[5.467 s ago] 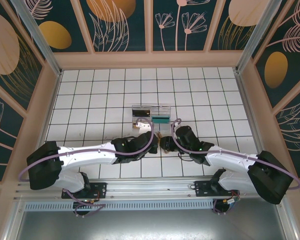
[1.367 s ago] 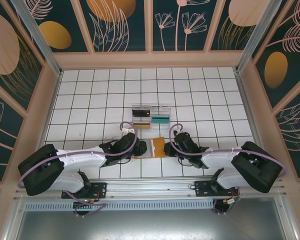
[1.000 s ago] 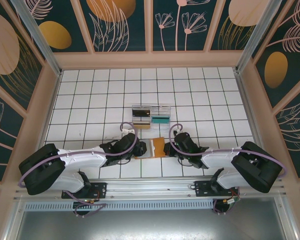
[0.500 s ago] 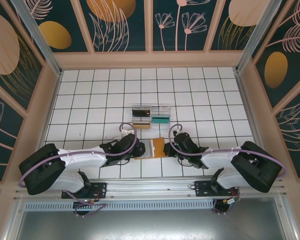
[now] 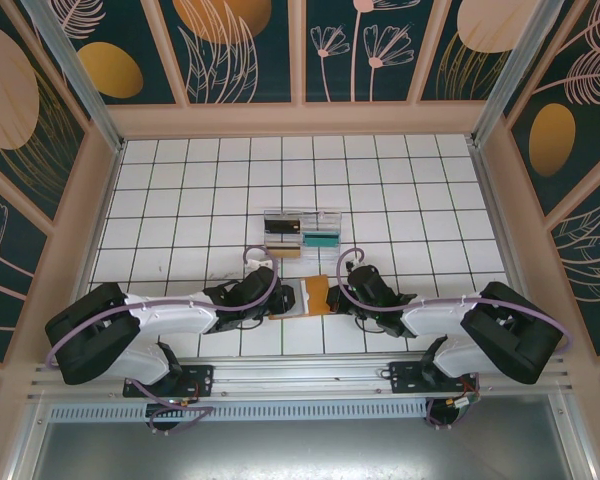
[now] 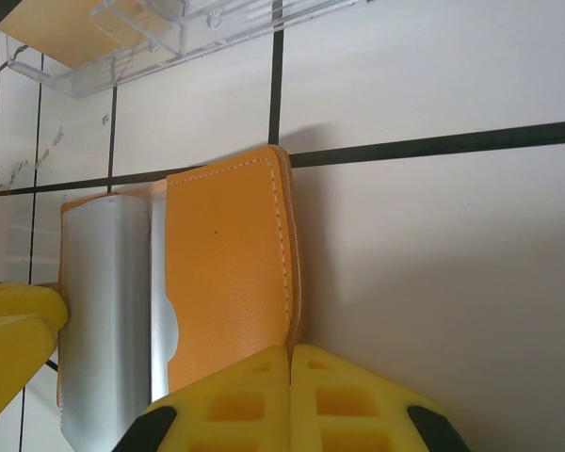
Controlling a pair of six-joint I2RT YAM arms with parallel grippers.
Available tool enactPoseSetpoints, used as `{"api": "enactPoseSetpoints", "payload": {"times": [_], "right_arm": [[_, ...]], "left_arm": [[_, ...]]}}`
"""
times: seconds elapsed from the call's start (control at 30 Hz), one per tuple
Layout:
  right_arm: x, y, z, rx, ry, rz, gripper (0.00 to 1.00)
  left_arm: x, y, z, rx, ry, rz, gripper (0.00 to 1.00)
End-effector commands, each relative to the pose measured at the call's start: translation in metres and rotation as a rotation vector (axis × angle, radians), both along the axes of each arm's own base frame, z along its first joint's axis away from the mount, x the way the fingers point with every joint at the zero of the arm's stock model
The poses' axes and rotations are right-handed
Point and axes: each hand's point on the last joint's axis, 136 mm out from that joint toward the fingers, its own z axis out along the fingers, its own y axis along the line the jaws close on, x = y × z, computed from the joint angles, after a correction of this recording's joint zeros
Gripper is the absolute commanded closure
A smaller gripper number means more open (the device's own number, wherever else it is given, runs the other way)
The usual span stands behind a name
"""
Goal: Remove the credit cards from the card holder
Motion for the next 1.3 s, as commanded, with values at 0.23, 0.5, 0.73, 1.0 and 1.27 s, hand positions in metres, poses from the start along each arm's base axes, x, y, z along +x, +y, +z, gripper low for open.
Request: {"api": "enactPoseSetpoints", "payload": {"times": [0.23, 0.5, 0.73, 1.0, 1.27], "right_arm": [[-0.002, 0.003, -0.004, -0.008, 0.009, -0.001, 1.00], [-0.002, 0.002, -0.003, -0.014, 0.006, 0.000, 1.00], [-0.001, 0.003, -0.002, -0.014, 0.001, 0.000, 1.00], [0.000, 0.002, -0.002, -0.020, 0.000, -0.004, 1.00], [0.000, 0.004, -0.002, -0.014, 0.001, 0.001, 1.00]], "left_arm": [[0.002, -0.021, 0.010, -0.039, -0.009, -0.066, 0.60], [0.003, -0.051, 0.023, -0.089, -0.025, -0.126, 0.58], [0.003, -0.074, 0.037, -0.165, -0.037, -0.174, 0.58], [0.014, -0.038, 0.039, -0.042, -0.087, -0.047, 0.57], [0.007, 0.025, 0.028, 0.078, -0.094, 0.101, 0.56]]}}
